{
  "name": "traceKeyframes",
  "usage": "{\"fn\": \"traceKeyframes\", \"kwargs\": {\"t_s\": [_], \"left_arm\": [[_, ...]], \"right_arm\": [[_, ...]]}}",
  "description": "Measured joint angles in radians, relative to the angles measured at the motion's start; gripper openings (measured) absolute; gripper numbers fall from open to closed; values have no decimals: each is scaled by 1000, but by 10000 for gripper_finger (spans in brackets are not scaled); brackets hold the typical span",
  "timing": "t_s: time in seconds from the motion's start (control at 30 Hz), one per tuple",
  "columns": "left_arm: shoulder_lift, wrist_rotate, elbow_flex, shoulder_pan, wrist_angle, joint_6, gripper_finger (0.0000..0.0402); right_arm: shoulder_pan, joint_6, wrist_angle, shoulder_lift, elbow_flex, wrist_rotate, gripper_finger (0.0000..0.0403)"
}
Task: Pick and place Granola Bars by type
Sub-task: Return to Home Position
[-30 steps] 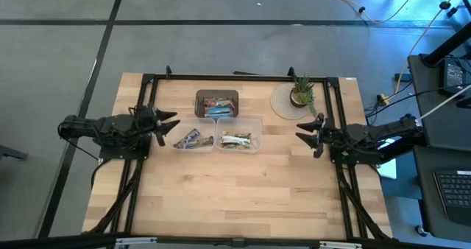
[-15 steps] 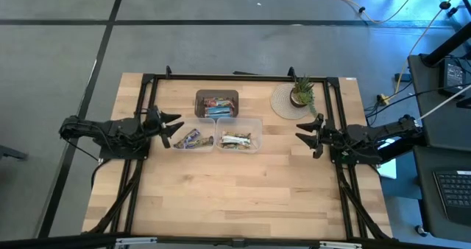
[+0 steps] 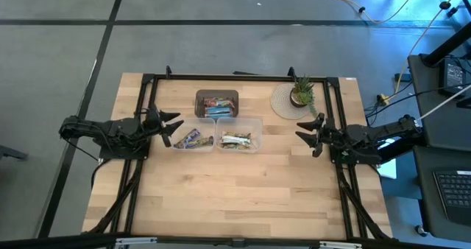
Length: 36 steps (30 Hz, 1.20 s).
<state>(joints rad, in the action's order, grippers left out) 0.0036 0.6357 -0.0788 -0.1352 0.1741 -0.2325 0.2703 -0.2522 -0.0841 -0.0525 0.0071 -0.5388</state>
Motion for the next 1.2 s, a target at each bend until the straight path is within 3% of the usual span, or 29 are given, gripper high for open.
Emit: {"fn": "traceKeyframes", "kwargs": {"t_s": [0.17, 0.27, 0.53, 0.7, 1.2], "left_arm": [[0, 0, 0, 0, 0, 3, 170], [0, 0, 0, 0, 0, 2, 147], [0, -6, 0, 0, 1, -4, 11], [0, 67, 0, 0, 2, 60, 16], [0, 70, 0, 0, 2, 63, 19]], "right_arm": [[0, -61, 0, 0, 0, 0, 204], [0, -85, 0, 0, 0, 0, 204], [0, -84, 0, 0, 0, 0, 204], [0, -83, -1, 0, 0, 0, 204], [0, -81, -1, 0, 0, 0, 204]]}}
